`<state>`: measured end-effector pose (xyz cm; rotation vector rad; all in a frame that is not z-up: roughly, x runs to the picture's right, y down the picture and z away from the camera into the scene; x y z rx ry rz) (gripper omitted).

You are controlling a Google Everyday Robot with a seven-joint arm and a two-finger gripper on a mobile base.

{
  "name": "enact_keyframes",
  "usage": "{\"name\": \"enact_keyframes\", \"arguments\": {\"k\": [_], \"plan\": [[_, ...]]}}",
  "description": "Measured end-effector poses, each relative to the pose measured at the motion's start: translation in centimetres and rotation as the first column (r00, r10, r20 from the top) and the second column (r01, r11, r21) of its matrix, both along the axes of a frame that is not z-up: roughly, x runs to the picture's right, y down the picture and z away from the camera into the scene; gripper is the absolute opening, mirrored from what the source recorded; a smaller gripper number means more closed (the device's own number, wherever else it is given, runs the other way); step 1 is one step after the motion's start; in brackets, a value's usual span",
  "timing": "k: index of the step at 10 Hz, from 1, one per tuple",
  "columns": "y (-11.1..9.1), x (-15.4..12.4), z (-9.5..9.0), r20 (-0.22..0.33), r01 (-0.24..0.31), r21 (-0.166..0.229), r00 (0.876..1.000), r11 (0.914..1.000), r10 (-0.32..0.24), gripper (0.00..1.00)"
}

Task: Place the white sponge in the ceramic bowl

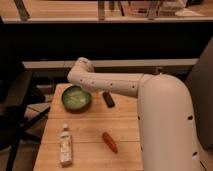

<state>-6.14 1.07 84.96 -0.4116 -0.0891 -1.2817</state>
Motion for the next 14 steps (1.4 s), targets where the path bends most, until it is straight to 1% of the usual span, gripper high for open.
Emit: {"name": "enact_keyframes", "arguments": {"k": [3, 6, 8, 9, 12, 13, 14], "plan": [[0.34, -0.41, 0.21, 0.007, -0.004, 0.009, 1.0, 1.0, 0.003, 0.0], [0.27, -0.68, 0.32, 0.016, 0.004, 0.013, 1.0, 0.9999, -0.004, 0.06], [0.32, -0.87, 0.42, 0.023, 0.007, 0.015, 1.0, 0.9999, -0.007, 0.06], [0.34, -0.9, 0.48, 0.024, 0.007, 0.015, 1.0, 0.9999, -0.008, 0.07], [0.31, -0.98, 0.57, 0.027, 0.012, 0.019, 1.0, 0.9998, -0.013, 0.18], [0.31, -1.02, 0.64, 0.029, 0.014, 0.021, 0.999, 0.9997, -0.015, 0.27], [0.36, -1.06, 0.69, 0.03, 0.016, 0.021, 0.999, 0.9996, -0.017, 0.28]]}}
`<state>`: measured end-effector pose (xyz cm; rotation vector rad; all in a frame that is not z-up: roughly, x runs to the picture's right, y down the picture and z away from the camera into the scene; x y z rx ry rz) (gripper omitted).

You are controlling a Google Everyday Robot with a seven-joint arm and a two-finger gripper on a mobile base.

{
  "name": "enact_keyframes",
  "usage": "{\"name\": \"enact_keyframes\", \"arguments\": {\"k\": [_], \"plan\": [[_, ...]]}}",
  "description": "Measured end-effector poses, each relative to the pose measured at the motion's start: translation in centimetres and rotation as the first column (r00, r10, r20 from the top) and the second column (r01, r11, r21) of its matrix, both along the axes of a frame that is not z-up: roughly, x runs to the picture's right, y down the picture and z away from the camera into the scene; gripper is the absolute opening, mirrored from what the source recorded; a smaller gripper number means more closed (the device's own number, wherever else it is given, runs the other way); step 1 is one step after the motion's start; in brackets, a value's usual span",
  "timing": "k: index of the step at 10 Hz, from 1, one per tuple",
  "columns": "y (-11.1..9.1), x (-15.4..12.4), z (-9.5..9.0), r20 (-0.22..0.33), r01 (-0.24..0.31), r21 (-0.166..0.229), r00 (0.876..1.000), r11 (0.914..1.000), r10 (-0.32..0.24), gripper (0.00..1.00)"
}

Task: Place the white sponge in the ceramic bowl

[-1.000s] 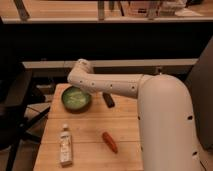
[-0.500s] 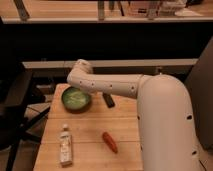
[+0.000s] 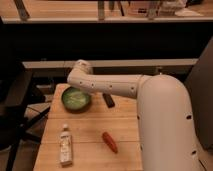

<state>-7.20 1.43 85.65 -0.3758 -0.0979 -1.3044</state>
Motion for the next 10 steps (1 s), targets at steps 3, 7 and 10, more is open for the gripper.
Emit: {"name": "enact_keyframes", "arguments": {"k": [3, 7, 10], "plan": [[0.04, -0.18, 0.1, 0.004, 0.006, 0.003, 1.0, 1.0, -0.006, 0.28], [0.05, -0.36, 0.32, 0.008, 0.013, 0.007, 1.0, 0.9999, -0.013, 0.34], [0.06, -0.46, 0.45, 0.009, 0.021, 0.009, 1.0, 0.9997, -0.021, 0.46]]}}
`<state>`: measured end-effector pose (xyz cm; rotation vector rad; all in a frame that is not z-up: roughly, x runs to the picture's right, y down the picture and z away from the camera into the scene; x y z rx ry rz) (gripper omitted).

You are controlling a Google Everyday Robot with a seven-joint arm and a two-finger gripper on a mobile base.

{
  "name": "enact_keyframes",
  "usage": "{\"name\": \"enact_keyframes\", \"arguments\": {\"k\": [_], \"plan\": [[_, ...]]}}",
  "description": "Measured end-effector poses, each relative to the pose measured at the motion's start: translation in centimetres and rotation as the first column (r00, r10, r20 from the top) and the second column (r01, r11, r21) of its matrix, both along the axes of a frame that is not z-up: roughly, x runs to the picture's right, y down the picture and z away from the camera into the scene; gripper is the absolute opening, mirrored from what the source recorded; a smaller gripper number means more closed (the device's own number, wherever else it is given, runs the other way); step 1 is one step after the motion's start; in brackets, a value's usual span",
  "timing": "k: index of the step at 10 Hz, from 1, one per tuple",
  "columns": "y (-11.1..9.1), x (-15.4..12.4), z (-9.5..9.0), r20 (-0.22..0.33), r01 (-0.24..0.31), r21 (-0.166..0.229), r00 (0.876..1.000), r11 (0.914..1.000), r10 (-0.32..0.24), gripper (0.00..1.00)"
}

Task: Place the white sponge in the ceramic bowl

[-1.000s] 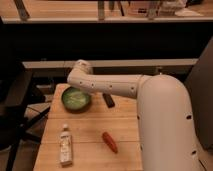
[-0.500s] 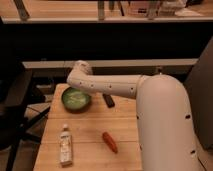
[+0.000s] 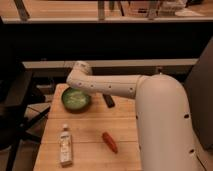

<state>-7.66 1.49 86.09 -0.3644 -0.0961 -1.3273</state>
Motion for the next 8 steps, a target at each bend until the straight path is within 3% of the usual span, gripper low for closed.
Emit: {"name": "enact_keyframes", "arguments": {"k": [3, 5, 6, 8], "plan": [[-0.03, -0.15, 0.13, 0.004, 0.006, 0.003, 1.0, 1.0, -0.006, 0.39], [-0.03, -0.2, 0.17, 0.004, 0.009, 0.003, 1.0, 1.0, -0.009, 0.4], [-0.07, -0.3, 0.28, 0.005, 0.016, 0.006, 1.0, 0.9999, -0.016, 0.49], [-0.07, -0.31, 0.41, 0.007, 0.019, 0.008, 1.0, 0.9998, -0.019, 0.54]]}}
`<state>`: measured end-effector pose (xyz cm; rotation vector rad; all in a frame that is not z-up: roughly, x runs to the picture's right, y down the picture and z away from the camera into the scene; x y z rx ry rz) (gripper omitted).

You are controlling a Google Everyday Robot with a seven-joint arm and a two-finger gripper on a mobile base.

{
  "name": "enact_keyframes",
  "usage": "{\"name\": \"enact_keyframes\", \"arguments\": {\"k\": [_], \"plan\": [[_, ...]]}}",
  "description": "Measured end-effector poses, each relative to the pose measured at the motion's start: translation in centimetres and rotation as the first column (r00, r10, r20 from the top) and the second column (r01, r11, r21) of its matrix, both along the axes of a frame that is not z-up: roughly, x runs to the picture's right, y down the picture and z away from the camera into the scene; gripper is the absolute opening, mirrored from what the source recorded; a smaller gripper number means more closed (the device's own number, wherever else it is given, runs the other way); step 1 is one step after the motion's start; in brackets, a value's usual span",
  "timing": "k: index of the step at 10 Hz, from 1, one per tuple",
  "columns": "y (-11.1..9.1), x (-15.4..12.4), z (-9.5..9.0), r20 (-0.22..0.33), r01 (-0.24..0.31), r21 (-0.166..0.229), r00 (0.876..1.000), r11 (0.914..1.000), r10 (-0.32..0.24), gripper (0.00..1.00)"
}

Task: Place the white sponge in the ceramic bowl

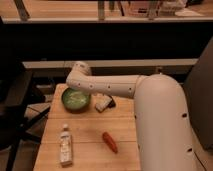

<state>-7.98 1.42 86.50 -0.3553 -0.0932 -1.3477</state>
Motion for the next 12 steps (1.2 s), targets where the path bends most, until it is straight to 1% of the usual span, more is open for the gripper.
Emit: {"name": "enact_keyframes", "arguments": {"k": [1, 2, 3, 4, 7, 8, 12], "plan": [[-0.08, -0.07, 0.03, 0.004, 0.003, 0.001, 1.0, 1.0, -0.003, 0.58], [-0.09, -0.15, 0.09, 0.009, 0.007, -0.001, 1.0, 1.0, -0.007, 0.57], [-0.19, -0.19, 0.14, 0.015, 0.014, -0.002, 1.0, 0.9999, -0.014, 0.51], [-0.19, -0.23, 0.21, 0.018, 0.015, -0.002, 1.0, 0.9999, -0.015, 0.4], [-0.41, -0.29, 0.38, 0.029, 0.028, -0.001, 0.999, 0.9996, -0.027, 0.11], [-0.43, -0.3, 0.45, 0.033, 0.031, -0.002, 0.999, 0.9995, -0.031, 0.07], [-0.79, -0.42, 0.58, 0.048, 0.045, -0.002, 0.998, 0.999, -0.045, 0.07]]}}
